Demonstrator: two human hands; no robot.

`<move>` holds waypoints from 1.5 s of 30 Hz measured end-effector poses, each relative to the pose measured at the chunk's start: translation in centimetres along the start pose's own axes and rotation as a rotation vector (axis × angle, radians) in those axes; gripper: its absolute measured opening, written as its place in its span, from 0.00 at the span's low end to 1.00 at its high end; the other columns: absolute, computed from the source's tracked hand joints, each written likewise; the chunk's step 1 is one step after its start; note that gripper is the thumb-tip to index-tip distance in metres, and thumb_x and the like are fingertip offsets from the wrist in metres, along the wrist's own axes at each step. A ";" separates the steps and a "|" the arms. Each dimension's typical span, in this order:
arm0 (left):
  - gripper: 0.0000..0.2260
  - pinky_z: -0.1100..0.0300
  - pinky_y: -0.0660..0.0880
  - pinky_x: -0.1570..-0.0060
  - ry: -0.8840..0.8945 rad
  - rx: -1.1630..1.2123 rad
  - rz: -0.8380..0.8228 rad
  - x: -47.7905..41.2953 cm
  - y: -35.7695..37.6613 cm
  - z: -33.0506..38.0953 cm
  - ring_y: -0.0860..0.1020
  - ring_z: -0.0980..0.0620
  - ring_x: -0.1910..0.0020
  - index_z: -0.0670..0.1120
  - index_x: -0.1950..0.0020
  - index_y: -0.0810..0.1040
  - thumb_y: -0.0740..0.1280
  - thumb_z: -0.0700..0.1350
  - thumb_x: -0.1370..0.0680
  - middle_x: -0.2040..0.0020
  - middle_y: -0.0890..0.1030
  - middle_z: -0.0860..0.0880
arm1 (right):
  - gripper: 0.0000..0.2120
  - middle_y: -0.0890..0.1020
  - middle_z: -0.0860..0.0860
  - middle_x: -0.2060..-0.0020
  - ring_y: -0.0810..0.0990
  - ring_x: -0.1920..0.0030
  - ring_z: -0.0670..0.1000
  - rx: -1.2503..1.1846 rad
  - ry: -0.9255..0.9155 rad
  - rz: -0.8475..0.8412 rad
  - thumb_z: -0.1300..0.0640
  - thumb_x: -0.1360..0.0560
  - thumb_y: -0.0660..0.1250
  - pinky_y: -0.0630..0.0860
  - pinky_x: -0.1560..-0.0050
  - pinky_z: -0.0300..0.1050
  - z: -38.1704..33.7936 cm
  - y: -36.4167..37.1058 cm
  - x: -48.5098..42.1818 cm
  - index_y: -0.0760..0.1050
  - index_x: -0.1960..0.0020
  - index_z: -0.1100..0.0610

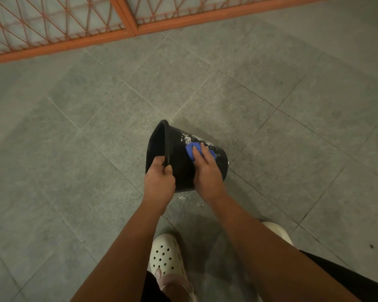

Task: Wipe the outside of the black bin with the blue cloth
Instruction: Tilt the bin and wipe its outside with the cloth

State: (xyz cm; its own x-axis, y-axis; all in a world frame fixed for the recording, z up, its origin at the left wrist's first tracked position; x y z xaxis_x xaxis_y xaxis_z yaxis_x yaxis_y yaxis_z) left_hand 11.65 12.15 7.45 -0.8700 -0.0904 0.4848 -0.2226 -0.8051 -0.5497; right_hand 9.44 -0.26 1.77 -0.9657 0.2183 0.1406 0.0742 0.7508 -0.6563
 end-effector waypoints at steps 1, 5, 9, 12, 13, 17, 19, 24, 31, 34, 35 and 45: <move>0.10 0.54 0.77 0.59 0.000 -0.011 0.005 0.0 0.0 0.0 0.78 0.49 0.55 0.50 0.42 0.73 0.57 0.40 0.20 0.53 0.77 0.46 | 0.25 0.60 0.58 0.26 0.59 0.27 0.58 0.016 0.047 0.017 0.67 0.23 0.59 0.61 0.28 0.49 0.5 0.0 0.1 0.60 0.27 0.57; 0.12 0.57 0.76 0.61 0.007 -0.011 -0.013 -0.2 -0.1 0.0 0.78 0.50 0.56 0.49 0.42 0.74 0.57 0.38 0.21 0.54 0.78 0.47 | 0.24 0.68 0.61 0.31 0.64 0.29 0.58 -0.001 0.086 0.094 0.71 0.26 0.60 0.60 0.29 0.45 -0.7 0.2 1.4 0.67 0.32 0.60; 0.13 0.55 0.77 0.55 0.031 -0.049 -0.030 -0.6 -0.5 0.0 0.78 0.50 0.52 0.47 0.39 0.74 0.57 0.37 0.21 0.52 0.78 0.47 | 0.22 0.69 0.62 0.32 0.66 0.30 0.61 -0.121 -0.050 0.021 0.73 0.29 0.61 0.65 0.30 0.54 -2.2 0.2 0.8 0.72 0.36 0.63; 0.12 0.58 0.75 0.60 0.028 -0.031 -0.017 -0.6 -0.3 -0.1 0.78 0.50 0.54 0.48 0.40 0.74 0.58 0.39 0.20 0.52 0.78 0.46 | 0.24 0.63 0.59 0.28 0.61 0.27 0.59 -0.064 -0.042 -0.035 0.69 0.25 0.61 0.62 0.28 0.54 -0.9 0.0 -0.4 0.66 0.31 0.59; 0.12 0.59 0.74 0.61 0.028 -0.036 -0.008 -0.6 -0.3 -0.1 0.78 0.50 0.54 0.48 0.39 0.74 0.58 0.39 0.20 0.51 0.78 0.46 | 0.24 0.60 0.58 0.27 0.58 0.26 0.58 -0.022 0.008 -0.040 0.67 0.24 0.60 0.61 0.28 0.54 -0.1 0.1 -0.5 0.63 0.29 0.57; 0.12 0.62 0.72 0.61 0.044 -0.056 -0.009 -0.5 -0.2 0.0 0.77 0.53 0.55 0.49 0.39 0.74 0.58 0.39 0.20 0.52 0.78 0.48 | 0.26 0.57 0.58 0.26 0.55 0.25 0.58 0.061 0.202 -0.003 0.65 0.23 0.59 0.60 0.27 0.50 1.5 0.4 0.7 0.58 0.27 0.56; 0.13 0.62 0.73 0.60 0.054 -0.063 -0.029 -0.5 -0.2 0.2 0.77 0.54 0.54 0.49 0.39 0.74 0.58 0.39 0.20 0.53 0.78 0.49 | 0.25 0.63 0.61 0.29 0.60 0.28 0.58 0.044 0.155 0.057 0.68 0.25 0.60 0.60 0.29 0.45 0.6 0.2 1.2 0.63 0.29 0.60; 0.13 0.56 0.77 0.53 0.052 -0.066 -0.030 -0.4 -0.1 0.1 0.78 0.51 0.51 0.48 0.37 0.73 0.58 0.39 0.20 0.51 0.78 0.48 | 0.15 0.71 0.56 0.44 0.69 0.45 0.44 -0.138 0.025 0.166 0.68 0.26 0.62 0.69 0.38 0.38 -0.8 -1.1 0.3 0.73 0.40 0.65; 0.12 0.61 0.73 0.59 0.048 -0.050 -0.025 -0.6 0.1 0.0 0.77 0.54 0.54 0.50 0.38 0.74 0.58 0.40 0.20 0.52 0.78 0.51 | 0.24 0.72 0.57 0.38 0.70 0.39 0.56 0.092 0.168 0.105 0.70 0.28 0.62 0.69 0.36 0.44 2.0 -1.1 -0.2 0.68 0.33 0.62; 0.13 0.63 0.73 0.61 0.027 -0.035 -0.051 -0.9 -0.1 0.0 0.78 0.55 0.55 0.50 0.39 0.74 0.59 0.40 0.20 0.52 0.79 0.50 | 0.22 0.76 0.56 0.45 0.73 0.45 0.56 0.031 0.111 0.134 0.71 0.31 0.64 0.72 0.43 0.45 0.1 -0.6 0.6 0.73 0.38 0.62; 0.13 0.61 0.75 0.60 0.021 -0.022 -0.062 -0.9 -0.2 0.0 0.78 0.54 0.54 0.50 0.39 0.74 0.59 0.39 0.20 0.52 0.79 0.49 | 0.21 0.76 0.57 0.45 0.74 0.45 0.57 -0.010 0.062 0.141 0.71 0.32 0.65 0.72 0.43 0.45 -0.7 -0.6 0.6 0.74 0.40 0.62; 0.11 0.64 0.71 0.62 -0.005 0.027 -0.046 -0.8 -0.3 -0.9 0.77 0.55 0.54 0.55 0.45 0.74 0.59 0.40 0.20 0.53 0.77 0.53 | 0.23 0.63 0.59 0.28 0.58 0.26 0.56 0.065 0.156 0.061 0.61 0.21 0.58 0.56 0.26 0.47 2.0 0.0 0.9 0.59 0.27 0.61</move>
State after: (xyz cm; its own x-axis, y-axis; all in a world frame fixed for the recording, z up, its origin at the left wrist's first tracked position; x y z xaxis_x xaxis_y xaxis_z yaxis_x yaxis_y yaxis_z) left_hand 11.99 13.04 6.61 -0.8566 -0.0556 0.5130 -0.2510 -0.8238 -0.5083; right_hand 8.09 -1.28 0.39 -0.9092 0.3600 0.2093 0.1099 0.6922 -0.7132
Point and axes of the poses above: each hand's wrist, its own x-axis away from the middle knuckle, its own y-axis out of the palm, z = x × y, the point moved 5 cm from there along -x, towards the middle knuckle
